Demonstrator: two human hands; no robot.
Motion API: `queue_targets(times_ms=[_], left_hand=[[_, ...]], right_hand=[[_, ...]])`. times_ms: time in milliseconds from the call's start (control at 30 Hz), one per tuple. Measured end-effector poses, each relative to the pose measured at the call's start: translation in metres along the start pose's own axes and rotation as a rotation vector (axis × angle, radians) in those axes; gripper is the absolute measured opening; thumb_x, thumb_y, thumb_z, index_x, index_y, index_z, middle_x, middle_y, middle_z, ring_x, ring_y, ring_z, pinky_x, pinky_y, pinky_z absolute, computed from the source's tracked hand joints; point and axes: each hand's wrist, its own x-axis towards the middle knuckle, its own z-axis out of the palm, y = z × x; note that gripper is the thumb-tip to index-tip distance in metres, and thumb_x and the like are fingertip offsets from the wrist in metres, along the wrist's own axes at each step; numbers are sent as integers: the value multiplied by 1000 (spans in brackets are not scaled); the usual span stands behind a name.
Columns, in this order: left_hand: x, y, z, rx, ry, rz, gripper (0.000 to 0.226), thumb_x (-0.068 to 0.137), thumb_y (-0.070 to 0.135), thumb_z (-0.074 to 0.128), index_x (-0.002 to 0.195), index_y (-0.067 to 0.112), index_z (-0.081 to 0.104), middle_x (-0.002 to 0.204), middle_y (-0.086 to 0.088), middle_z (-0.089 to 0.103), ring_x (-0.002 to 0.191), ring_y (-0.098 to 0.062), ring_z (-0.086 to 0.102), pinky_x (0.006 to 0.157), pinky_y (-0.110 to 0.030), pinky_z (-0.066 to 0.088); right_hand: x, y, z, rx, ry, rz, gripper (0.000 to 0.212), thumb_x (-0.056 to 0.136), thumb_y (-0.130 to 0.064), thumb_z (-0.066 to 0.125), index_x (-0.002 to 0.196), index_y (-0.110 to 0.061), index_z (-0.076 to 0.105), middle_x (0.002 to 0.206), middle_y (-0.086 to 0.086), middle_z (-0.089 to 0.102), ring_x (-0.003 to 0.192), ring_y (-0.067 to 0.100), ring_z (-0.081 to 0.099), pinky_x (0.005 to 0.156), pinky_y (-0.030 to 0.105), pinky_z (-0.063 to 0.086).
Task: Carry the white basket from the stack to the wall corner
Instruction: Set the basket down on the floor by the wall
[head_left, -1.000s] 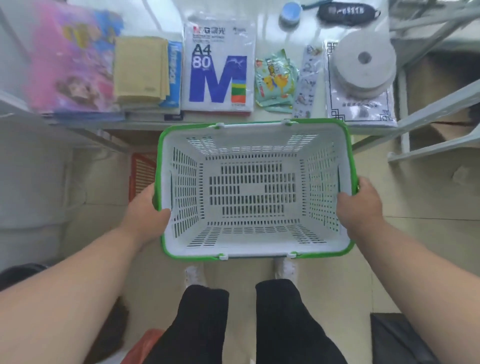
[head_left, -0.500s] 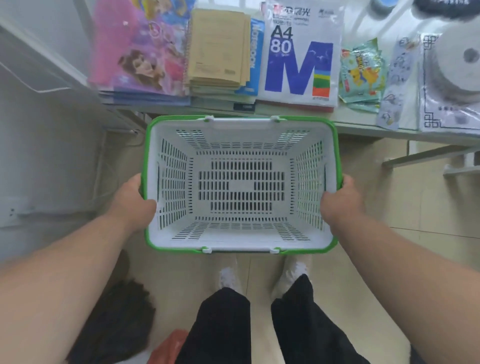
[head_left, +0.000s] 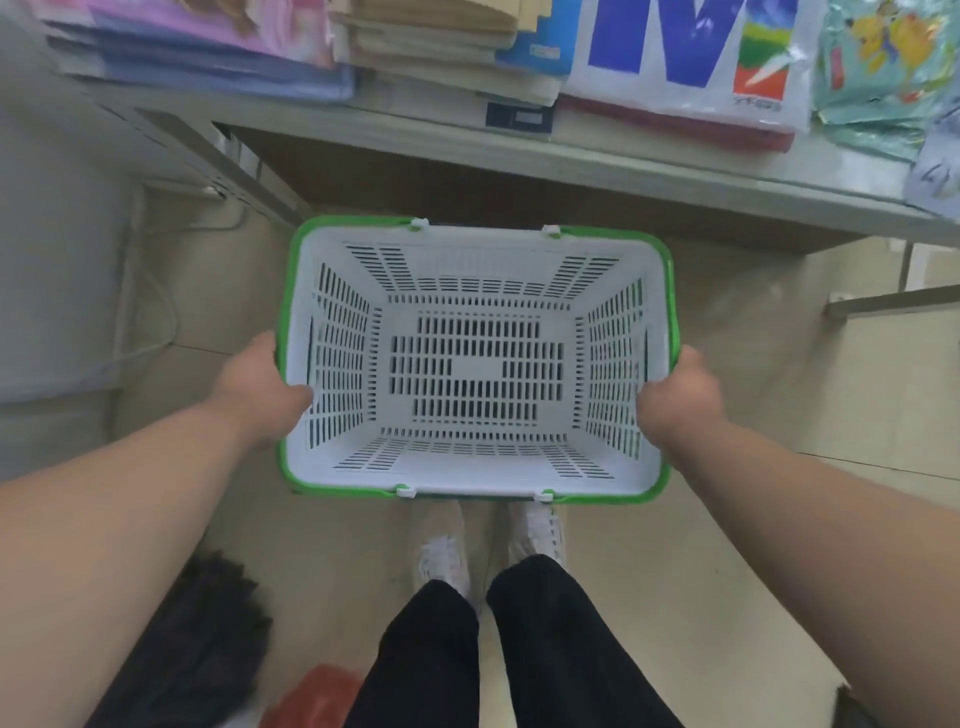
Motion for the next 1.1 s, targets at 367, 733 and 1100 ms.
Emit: queue_targets(times_ms=[367, 733, 1100], left_hand=[[42, -18, 63, -437, -124, -337, 46, 93, -3, 70, 138, 10, 69, 127, -17, 76, 108, -40, 75, 94, -59, 62], [-76, -56, 2, -568, 105, -447, 39, 88, -3, 66, 116, 24, 59, 91, 4, 65, 81, -23, 67, 68, -31, 52], [-204, -160, -50, -916, 231, -632, 60, 80, -9, 68, 132, 21, 65, 114, -11, 77, 105, -38, 73, 94, -56, 60]], right_hand=[[41, 12, 36, 329, -86, 105, 35, 93, -2, 60, 121, -23, 63, 89, -8, 66, 75, 21, 64, 78, 36, 54], [-38, -78, -32, 226, -169, 0, 44, 93, 10, 46, 107, -24, 70, 89, -4, 72, 78, 20, 69, 58, 27, 56], [-152, -234, -27, -9, -280, -307, 36, 90, 0, 57, 93, -32, 73, 81, -6, 77, 73, 20, 74, 45, 21, 49]])
